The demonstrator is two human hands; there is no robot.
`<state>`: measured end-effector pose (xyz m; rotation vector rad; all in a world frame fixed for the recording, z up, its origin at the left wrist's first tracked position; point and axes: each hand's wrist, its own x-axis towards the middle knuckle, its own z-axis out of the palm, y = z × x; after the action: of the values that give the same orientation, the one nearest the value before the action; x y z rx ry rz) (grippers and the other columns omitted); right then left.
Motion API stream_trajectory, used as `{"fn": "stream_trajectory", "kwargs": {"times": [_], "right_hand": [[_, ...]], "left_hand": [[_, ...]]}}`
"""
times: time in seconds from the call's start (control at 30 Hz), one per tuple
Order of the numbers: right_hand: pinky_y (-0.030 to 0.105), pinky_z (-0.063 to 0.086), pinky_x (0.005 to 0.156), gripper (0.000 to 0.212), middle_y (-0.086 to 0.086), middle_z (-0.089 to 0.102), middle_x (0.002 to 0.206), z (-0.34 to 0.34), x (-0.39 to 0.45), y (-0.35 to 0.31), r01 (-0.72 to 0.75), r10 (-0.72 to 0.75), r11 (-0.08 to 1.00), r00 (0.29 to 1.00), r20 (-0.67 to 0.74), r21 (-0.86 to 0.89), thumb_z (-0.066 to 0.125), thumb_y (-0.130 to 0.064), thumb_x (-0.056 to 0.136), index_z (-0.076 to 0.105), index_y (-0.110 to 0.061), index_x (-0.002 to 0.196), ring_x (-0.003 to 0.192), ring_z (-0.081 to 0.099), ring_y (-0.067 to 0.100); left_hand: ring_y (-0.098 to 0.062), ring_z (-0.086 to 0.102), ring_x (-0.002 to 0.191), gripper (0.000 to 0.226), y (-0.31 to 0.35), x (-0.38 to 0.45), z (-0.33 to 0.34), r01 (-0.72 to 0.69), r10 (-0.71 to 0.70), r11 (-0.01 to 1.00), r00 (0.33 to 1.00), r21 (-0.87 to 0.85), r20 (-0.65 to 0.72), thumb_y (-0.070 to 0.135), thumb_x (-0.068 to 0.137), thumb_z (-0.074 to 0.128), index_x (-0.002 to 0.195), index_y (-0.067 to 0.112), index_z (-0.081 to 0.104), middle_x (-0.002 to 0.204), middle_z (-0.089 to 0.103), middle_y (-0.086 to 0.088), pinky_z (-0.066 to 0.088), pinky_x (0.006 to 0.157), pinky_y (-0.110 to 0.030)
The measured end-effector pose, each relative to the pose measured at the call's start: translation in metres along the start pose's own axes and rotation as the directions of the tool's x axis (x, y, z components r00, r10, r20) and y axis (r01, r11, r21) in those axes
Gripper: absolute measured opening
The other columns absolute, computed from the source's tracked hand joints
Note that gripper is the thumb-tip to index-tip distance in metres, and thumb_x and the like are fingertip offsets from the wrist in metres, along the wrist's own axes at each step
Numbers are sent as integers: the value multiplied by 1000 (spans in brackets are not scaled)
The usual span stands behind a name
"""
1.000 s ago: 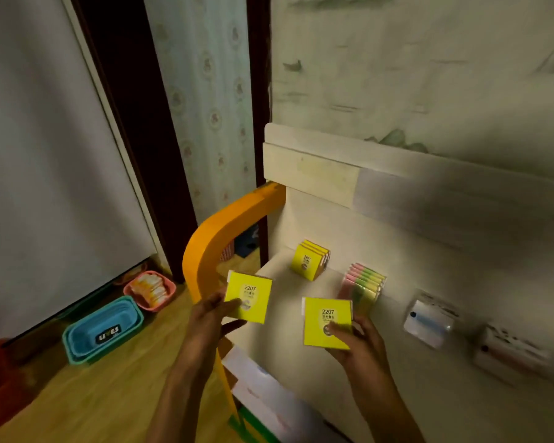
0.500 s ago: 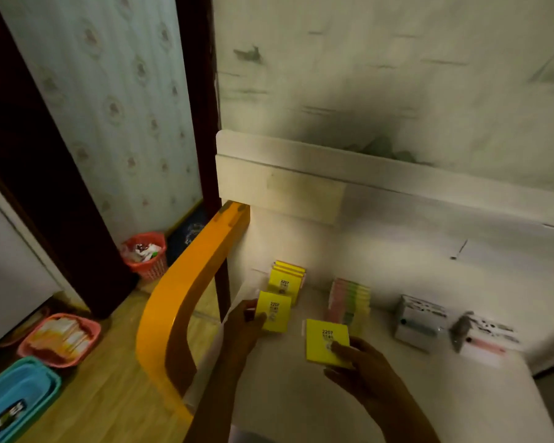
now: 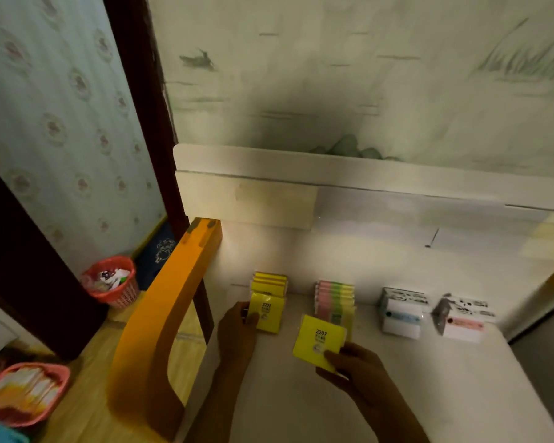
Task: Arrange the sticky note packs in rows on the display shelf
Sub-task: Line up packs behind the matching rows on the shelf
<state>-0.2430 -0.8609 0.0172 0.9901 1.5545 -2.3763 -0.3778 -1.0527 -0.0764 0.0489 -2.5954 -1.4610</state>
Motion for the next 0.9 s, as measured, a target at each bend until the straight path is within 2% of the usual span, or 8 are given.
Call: {"fn": "stream_trajectory", "kwargs": {"times": [0.17, 0.3, 0.47, 0.53, 0.63, 0.73, 0.9], "right_hand": [[40, 62, 66, 22, 23, 70, 102, -5, 4, 2, 56, -56, 998, 998, -23, 14, 66, 9, 84, 64, 2, 105, 91, 70, 37], [37, 59, 67, 24, 14, 75, 93, -6, 3, 2, 114, -120, 989, 991, -58, -95, 74, 3, 79, 68, -5, 101, 87, 72, 29], [27, 50, 64, 22, 3, 77, 77, -6, 5, 6, 234, -268, 940, 957, -112, -249, 78, 3, 74, 72, -9, 91, 77, 72, 19], [29, 49, 63, 21, 2, 77, 76, -7, 6, 8, 240, -279, 929, 954, -106, -281, 79, 1, 74, 71, -11, 90, 76, 71, 20], [37, 56, 72, 22, 5, 77, 80, -9, 9, 11, 244, -275, 924, 959, -71, -294, 79, 0, 75, 70, -9, 93, 82, 72, 25], [33, 55, 67, 21, 6, 77, 80, -12, 12, 15, 248, -279, 921, 958, -63, -299, 78, 2, 75, 69, -7, 93, 80, 73, 24], [29, 54, 64, 22, 6, 77, 82, -17, 21, 18, 278, -312, 904, 949, -57, -325, 78, 2, 75, 69, -7, 92, 78, 74, 21]], "left_hand": [[-28, 67, 89, 22, -6, 0, 8, -17, 22, 997, 997, 72, -73, 20, 89, 69, 108, 9, 70, 97, 71, -9, 53, 74, -37], [-24, 67, 88, 20, -6, 0, 11, -26, 30, 999, 995, 43, -92, 21, 91, 68, 107, 10, 70, 96, 71, -7, 44, 72, -27], [-26, 66, 84, 15, -1, -2, 11, -32, 40, 998, 990, 63, -134, 18, 89, 69, 100, 8, 71, 91, 71, -9, 40, 70, -26], [-27, 66, 85, 15, -1, -4, 13, -14, 22, 998, 990, 56, -141, 17, 90, 68, 101, 7, 70, 93, 70, -9, 41, 70, -26], [-29, 64, 88, 15, 0, -2, 18, 21, -10, 997, 989, 74, -145, 15, 91, 66, 103, 7, 68, 96, 68, -10, 45, 70, -31], [-32, 62, 88, 14, 1, 2, 23, 52, -33, 991, 988, 125, -148, 16, 91, 65, 101, 7, 64, 95, 63, -12, 50, 71, -42], [-33, 59, 83, 14, 3, 3, 26, 66, -42, 985, 987, 157, -154, 18, 90, 66, 95, 7, 59, 91, 59, -12, 49, 68, -44]]}}
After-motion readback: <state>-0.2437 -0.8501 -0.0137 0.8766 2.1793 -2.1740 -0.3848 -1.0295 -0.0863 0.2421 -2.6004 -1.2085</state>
